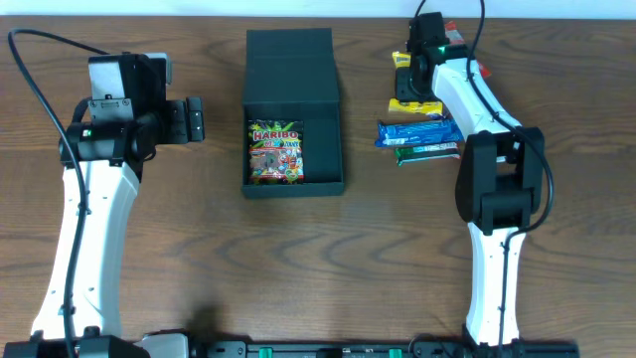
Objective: Pack container
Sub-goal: 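Move the right gripper back and grasp the yellow snack bag, then carry the yellow bag with the right gripper into the box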
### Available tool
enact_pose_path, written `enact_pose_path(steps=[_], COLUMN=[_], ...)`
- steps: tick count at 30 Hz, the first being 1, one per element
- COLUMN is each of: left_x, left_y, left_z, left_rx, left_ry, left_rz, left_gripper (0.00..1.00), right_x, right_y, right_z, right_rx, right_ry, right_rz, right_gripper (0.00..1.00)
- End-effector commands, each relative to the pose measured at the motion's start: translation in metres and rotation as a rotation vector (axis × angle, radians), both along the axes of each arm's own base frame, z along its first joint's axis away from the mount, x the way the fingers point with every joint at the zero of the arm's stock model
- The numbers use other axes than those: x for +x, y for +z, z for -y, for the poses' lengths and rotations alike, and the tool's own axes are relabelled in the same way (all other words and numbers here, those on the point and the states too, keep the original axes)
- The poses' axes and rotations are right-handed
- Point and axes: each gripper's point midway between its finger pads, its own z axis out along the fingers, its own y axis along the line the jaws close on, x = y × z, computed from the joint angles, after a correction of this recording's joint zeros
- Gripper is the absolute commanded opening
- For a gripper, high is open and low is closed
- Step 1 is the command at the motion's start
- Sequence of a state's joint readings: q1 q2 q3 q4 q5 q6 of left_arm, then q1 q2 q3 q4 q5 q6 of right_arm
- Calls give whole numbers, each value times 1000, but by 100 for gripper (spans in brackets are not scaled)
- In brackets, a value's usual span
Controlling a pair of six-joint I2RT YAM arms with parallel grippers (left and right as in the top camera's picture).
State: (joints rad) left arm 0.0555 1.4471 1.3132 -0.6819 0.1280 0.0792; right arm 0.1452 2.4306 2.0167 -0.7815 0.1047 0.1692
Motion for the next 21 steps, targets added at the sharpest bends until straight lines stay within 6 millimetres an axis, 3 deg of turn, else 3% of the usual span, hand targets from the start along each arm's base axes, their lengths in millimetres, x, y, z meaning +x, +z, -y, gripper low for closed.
enact_pose_path(steps=[1,5,9,12,17,21], left_x=[2,2,2,1,1,1], left_y=[13,13,13,12,12,12], left_z=[-1,-1,-1,-1,-1,-1], left_rx=[1,1,1,1,2,3], left_ry=[-1,-1,-1,-1,-1,-1], left_rz=[31,31,30,26,24,24], left_gripper=[95,95,95,95,95,95], right_x=[-5,10,28,28,-5,-45], right_y=[-11,27,89,135,197,230], right_z=[4,0,-2,-7,-25,-50], right_rx=[10,17,30,37,34,36], right_ry=[-15,-11,-10,-2,38,63], right_rz=[-37,18,108,154,154,128], right_gripper=[28,28,27,26,29,31])
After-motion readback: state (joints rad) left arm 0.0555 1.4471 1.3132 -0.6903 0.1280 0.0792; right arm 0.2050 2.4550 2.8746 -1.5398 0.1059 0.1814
